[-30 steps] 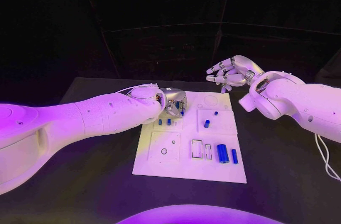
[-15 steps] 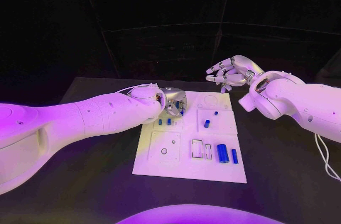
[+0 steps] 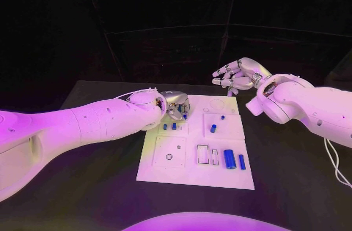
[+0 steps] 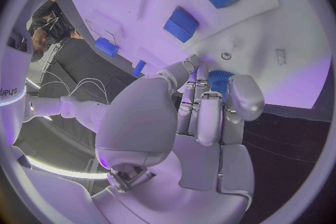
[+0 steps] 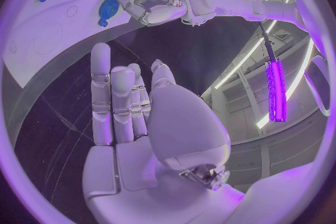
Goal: Assemble the parts on the task board
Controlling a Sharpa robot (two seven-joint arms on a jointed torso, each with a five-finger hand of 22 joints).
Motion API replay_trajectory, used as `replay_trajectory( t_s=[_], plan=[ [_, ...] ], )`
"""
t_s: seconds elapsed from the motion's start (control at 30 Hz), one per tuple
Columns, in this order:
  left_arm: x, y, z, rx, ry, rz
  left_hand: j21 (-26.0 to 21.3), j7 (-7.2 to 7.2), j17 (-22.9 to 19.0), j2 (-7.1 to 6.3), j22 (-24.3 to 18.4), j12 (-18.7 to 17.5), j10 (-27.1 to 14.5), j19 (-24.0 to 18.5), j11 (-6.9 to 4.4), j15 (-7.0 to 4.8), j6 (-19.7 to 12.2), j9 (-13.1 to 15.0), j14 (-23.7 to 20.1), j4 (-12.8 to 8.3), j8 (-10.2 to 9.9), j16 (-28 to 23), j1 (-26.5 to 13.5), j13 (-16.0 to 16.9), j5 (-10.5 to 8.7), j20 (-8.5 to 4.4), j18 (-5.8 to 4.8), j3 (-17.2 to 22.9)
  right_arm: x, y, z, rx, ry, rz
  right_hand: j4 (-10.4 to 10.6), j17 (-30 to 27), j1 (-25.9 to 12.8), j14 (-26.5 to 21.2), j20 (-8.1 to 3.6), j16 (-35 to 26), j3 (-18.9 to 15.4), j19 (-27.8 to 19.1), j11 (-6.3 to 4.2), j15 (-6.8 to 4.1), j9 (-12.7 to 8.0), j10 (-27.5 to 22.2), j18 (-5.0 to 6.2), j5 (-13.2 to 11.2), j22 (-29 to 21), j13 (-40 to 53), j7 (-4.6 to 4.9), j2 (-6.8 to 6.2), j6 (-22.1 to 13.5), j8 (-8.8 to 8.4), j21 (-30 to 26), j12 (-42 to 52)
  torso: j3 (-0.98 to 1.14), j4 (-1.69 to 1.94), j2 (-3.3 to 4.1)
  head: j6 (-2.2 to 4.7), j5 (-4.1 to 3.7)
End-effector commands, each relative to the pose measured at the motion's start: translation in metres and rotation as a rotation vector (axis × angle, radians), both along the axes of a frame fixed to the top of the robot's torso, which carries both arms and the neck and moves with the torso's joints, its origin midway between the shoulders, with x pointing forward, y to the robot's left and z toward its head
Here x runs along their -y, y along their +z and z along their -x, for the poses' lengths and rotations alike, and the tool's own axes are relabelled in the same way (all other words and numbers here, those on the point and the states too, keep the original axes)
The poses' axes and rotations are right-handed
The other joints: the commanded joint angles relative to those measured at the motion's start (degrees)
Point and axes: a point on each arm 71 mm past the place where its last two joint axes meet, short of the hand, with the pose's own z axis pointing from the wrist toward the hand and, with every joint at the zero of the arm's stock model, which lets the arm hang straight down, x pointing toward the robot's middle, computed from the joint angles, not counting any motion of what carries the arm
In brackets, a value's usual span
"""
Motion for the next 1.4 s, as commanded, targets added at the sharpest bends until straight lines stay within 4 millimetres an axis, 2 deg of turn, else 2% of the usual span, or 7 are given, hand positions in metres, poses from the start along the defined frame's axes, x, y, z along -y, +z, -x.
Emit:
replay_trajectory(
  t_s=[0.03,0.23,0.3,0.47,0.77,1.17,1.4],
  plan=[
    [-0.002,0.008,-0.001,0.018,0.016,0.073,0.2,0.43,-0.2,-0.03,-0.1,-0.5,0.2,0.0,0.3,-0.03,0.6,-0.1,0.2,0.2,-0.3,-0.1,-0.9,-0.1,0.16,0.11,-0.74,0.3,0.0,0.002,0.0,0.011,0.003,-0.002,-0.2,0.0,0.6,-0.1,0.1,-0.2,0.0,0.3,0.1,0.13,0.0,-0.4,1.17,0.3,-0.1,-0.1,0.03,0.1,-0.5,0.28,-0.4,0.0,0.0,0.1,-0.06,0.21,0.11],
    [-0.01,0.019,-0.002,0.024,0.027,0.122,0.1,0.44,-0.3,-0.48,0.0,-1.1,0.4,-0.1,0.34,0.04,0.7,0.0,0.2,0.4,-0.6,-0.2,-1.8,-0.2,0.17,0.21,-0.72,0.1,0.001,0.002,0.0,0.011,0.002,-0.001,-0.2,0.0,0.6,-0.1,0.1,-0.2,0.0,0.3,0.1,0.13,0.0,-0.4,1.17,0.3,-0.1,-0.1,0.03,0.1,-0.5,0.28,-0.4,0.0,-0.04,0.24,-0.06,0.34,0.21],
    [-0.014,0.021,-0.001,0.016,0.03,0.129,0.2,0.41,-0.3,-0.56,0.0,-1.1,0.5,-0.1,0.32,0.04,0.8,0.0,0.2,0.4,-0.7,-0.2,-2.0,-0.2,0.17,0.22,-0.73,0.1,0.001,0.002,0.0,0.01,0.002,0.0,-0.2,0.0,0.6,-0.1,0.1,-0.2,0.0,0.3,0.1,0.13,0.0,-0.4,1.17,0.3,-0.1,-0.1,0.03,0.1,-0.5,0.28,-0.4,0.0,0.01,0.13,-0.07,0.4,0.35],
    [-0.029,0.021,0.001,-0.017,0.044,0.117,0.3,0.33,-0.6,-0.73,0.2,-1.3,0.7,0.0,0.27,0.01,1.0,0.0,0.2,0.5,-0.7,-0.3,-2.2,-0.2,0.17,0.22,-0.76,-0.1,0.002,0.002,0.0,0.009,0.0,0.001,-0.2,0.0,0.6,-0.1,0.1,-0.2,0.0,0.3,0.1,0.13,0.0,-0.4,1.17,0.3,-0.1,-0.1,0.03,0.1,-0.5,0.28,-0.4,0.0,0.04,0.21,-0.09,0.45,0.28],
    [-0.049,0.017,0.002,-0.069,0.067,0.079,0.3,0.22,-0.9,-0.92,0.3,-1.5,0.9,0.0,0.21,-0.04,1.1,0.1,0.1,0.6,-0.8,-0.4,-2.6,-0.2,0.16,0.21,-0.75,-0.3,0.003,0.002,-0.001,0.009,-0.001,0.002,-0.2,0.0,0.6,-0.1,0.1,-0.2,0.0,0.3,0.1,0.13,0.0,-0.4,1.17,0.3,-0.1,-0.1,0.03,0.1,-0.5,0.28,-0.4,0.0,0.03,0.0,0.02,0.36,0.47],
    [-0.055,0.01,0.001,-0.103,0.076,0.055,0.2,0.1,-1.1,-1.28,0.2,-2.0,1.1,-0.1,0.16,-0.07,1.2,0.1,0.1,0.9,-1.1,-0.5,-3.3,-0.2,0.14,0.19,-0.7,-0.7,0.003,0.001,-0.001,0.008,0.001,0.002,-0.2,0.0,0.6,-0.1,0.1,-0.2,0.0,0.3,0.1,0.13,0.0,-0.4,1.17,0.3,-0.1,-0.1,0.03,0.1,-0.5,0.28,-0.4,0.0,0.02,0.07,0.0,0.25,0.64],
    [-0.056,0.009,0.001,-0.11,0.079,0.05,0.2,0.1,-1.1,-1.28,0.2,-2.0,1.1,-0.1,0.16,-0.07,1.2,0.1,0.1,0.9,-1.1,-0.5,-3.3,-0.2,0.14,0.19,-0.7,-0.7,0.002,0.001,-0.001,0.008,0.002,0.002,-0.2,0.0,0.6,-0.1,0.1,-0.2,0.0,0.3,0.1,0.13,0.0,-0.4,1.17,0.3,-0.1,-0.1,0.03,0.1,-0.5,0.28,-0.4,0.0,0.01,-0.05,0.02,0.2,0.69]
  ],
)
